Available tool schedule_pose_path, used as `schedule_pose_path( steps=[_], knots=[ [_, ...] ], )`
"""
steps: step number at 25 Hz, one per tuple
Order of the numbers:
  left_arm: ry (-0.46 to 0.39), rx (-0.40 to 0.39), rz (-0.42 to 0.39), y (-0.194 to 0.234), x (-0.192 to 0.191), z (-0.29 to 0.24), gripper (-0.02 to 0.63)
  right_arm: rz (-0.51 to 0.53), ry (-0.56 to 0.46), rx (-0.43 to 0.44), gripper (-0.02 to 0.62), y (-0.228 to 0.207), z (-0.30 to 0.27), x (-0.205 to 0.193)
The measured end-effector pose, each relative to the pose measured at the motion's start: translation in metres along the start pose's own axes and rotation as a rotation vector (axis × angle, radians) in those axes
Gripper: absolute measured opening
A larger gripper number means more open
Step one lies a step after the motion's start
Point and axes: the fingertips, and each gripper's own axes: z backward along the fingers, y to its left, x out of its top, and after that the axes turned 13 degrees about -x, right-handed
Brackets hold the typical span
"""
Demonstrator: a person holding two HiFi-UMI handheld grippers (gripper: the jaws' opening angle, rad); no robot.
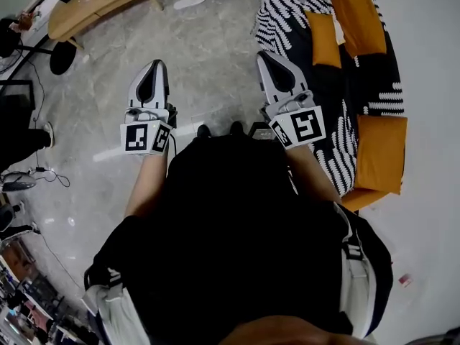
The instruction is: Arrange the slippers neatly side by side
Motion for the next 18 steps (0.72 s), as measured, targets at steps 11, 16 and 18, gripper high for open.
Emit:
schedule_pose_path(
  steps=[11, 16, 18],
  knots=[
    [0.024, -0.048, 0.035, -0.014, -0.001, -0.01, 0.014, -0.059, 0.034, 0.026, 0.031, -0.008, 0.01, -0.009],
    [0.034, -0.039, 0.035, -0.023, -0.003, -0.01, 0.014, -0.076, 0.046, 0.04, 0.031, -0.018, 0.016, -0.018],
    [0.047, -0.041, 0.031, -0.031, -0.007, -0.015, 0.014, -0.073, 0.045, 0.042, 0.031, -0.026, 0.019, -0.02]
  ],
)
